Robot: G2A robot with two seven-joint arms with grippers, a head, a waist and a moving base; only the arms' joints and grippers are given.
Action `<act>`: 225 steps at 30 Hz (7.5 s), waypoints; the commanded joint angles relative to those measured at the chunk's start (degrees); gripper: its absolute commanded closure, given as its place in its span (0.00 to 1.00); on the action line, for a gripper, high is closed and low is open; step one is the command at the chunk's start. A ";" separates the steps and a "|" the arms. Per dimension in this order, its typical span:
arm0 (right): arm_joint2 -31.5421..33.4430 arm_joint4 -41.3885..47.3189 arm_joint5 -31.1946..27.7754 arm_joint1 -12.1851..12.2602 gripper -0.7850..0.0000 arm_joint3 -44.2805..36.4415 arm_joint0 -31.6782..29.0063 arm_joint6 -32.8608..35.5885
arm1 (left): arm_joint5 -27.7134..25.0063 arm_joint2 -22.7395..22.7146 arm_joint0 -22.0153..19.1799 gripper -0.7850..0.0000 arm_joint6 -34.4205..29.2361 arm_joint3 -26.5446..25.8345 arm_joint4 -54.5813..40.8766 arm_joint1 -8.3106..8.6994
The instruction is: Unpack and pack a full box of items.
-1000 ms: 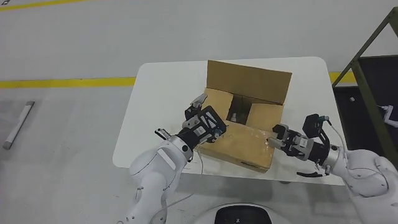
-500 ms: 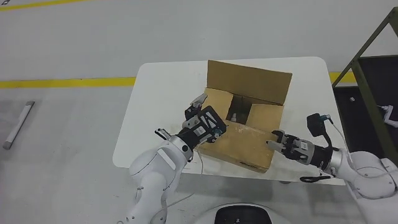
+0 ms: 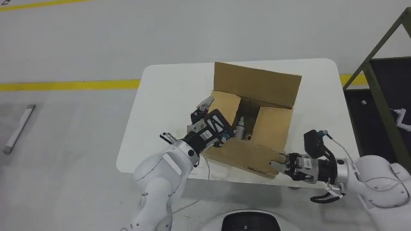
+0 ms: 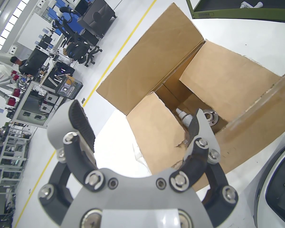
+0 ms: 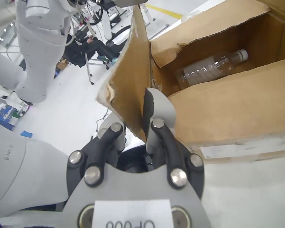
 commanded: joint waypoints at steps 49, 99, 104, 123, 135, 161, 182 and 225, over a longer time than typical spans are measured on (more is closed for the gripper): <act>5.81 -48.71 -7.24 10.05 0.71 -6.05 -8.79 -57.51 | 9.08 -0.13 0.56 0.00 1.67 -1.20 0.36 2.41; 22.14 -36.01 28.58 15.78 1.00 -10.48 -30.14 -60.73 | 8.06 19.24 -7.08 0.00 -6.64 11.39 -0.41 1.93; 20.19 -37.50 29.82 15.20 1.00 -12.54 -29.93 -61.84 | 12.16 20.08 -7.21 0.00 -8.60 14.00 -0.84 1.46; 12.42 -43.05 29.49 13.33 1.00 -12.99 -27.53 -68.87 | 14.78 20.73 -6.71 0.00 -9.33 14.82 1.17 1.37; 10.67 -46.95 27.85 12.78 1.00 -12.03 -24.40 -65.95 | 20.50 26.45 -11.52 0.00 -21.55 21.37 9.10 -0.65; 3.13 -46.74 28.63 11.27 1.00 -8.16 -16.05 -58.26 | 29.78 21.77 -11.12 1.00 -30.60 20.42 9.01 -3.04; 3.63 -44.88 28.70 10.24 1.00 -9.05 -16.65 -57.96 | 29.04 13.65 -16.42 0.00 -25.55 23.77 26.34 -2.44; -13.80 -33.45 38.04 4.35 1.00 17.12 2.14 -62.30 | 26.66 -0.45 -10.99 0.00 -29.69 14.30 23.90 -2.38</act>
